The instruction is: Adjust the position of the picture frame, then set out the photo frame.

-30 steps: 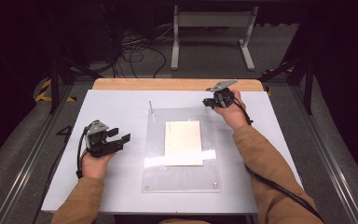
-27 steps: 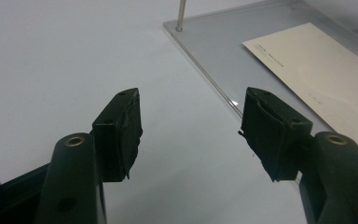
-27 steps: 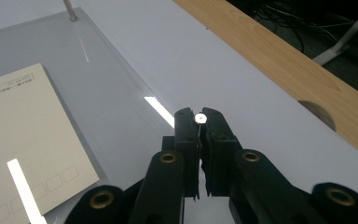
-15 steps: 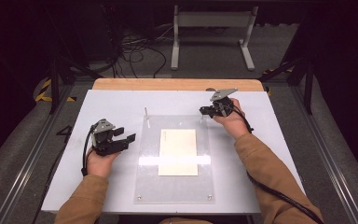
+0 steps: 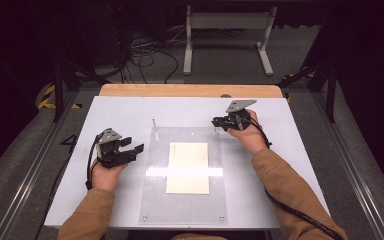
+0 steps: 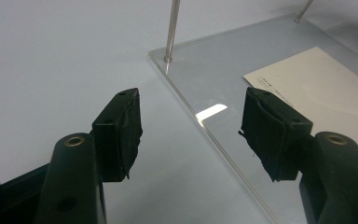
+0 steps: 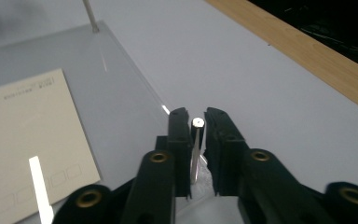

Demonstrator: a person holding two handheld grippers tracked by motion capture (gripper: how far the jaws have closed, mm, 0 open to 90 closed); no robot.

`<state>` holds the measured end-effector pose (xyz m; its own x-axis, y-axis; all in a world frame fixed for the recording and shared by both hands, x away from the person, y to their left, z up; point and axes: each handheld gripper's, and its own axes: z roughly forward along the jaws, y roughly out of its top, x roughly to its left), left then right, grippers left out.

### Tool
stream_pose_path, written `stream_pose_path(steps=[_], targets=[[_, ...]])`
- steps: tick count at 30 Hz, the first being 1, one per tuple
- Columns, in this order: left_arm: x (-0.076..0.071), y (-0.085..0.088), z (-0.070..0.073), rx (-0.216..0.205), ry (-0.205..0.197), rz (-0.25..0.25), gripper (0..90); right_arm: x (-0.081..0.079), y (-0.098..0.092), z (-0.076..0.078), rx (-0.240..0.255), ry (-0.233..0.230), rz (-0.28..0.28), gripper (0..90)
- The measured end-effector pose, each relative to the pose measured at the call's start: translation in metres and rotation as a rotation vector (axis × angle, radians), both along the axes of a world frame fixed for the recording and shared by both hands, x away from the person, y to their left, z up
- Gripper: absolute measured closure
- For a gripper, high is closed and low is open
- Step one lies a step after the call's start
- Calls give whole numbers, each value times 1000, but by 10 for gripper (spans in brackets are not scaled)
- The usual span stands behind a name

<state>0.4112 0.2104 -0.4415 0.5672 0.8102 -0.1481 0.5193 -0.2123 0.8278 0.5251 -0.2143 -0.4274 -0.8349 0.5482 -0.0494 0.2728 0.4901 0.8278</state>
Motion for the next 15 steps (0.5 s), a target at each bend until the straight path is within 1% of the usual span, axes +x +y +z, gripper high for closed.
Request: stream_pose_path(steps=[1, 2, 4, 5, 6, 7, 8, 9, 10, 11, 12, 13, 14, 15], targets=[[-1, 0, 1, 3, 2, -3, 377, -1, -3, -1, 25, 8, -15, 737], [-1, 0, 1, 3, 2, -3, 377, -1, -3, -1, 25, 8, -15, 737], [-4, 1, 2, 10, -11, -4, 376, -3, -10, -5, 62, 10, -40, 713], [-6, 1, 3, 0, -9, -6, 375, -5, -11, -6, 84, 11, -42, 715], [-8, 1, 4, -9, -9, -8, 373, -6, -13, -8, 99, -1, -44, 727], [-8, 1, 4, -9, -9, -8, 372, -7, -12, -10, 110, -23, -46, 729], [-9, 1, 5, -1, -15, -6, 372, -7, -12, -10, 110, -23, -46, 729], [-11, 1, 5, -8, -16, -13, 371, -8, -11, -12, 118, -33, -48, 736], [-13, 1, 6, -5, -15, -18, 370, -8, -9, -13, 120, -45, -55, 747], [-14, 1, 7, -1, -19, -20, 370, -8, -8, -13, 113, -57, -64, 754], [-16, 1, 8, -6, -24, -22, 369, -7, -6, -14, 104, -68, -82, 765], [-16, 1, 8, -6, -24, -22, 369, -7, -6, -14, 104, -68, -82, 765], [-17, 1, 9, -9, -27, -22, 368, -8, -3, -14, 96, -69, -83, 838], [-17, 1, 9, -11, -27, -22, 368, -9, 0, -14, 79, -83, -68, 841]])
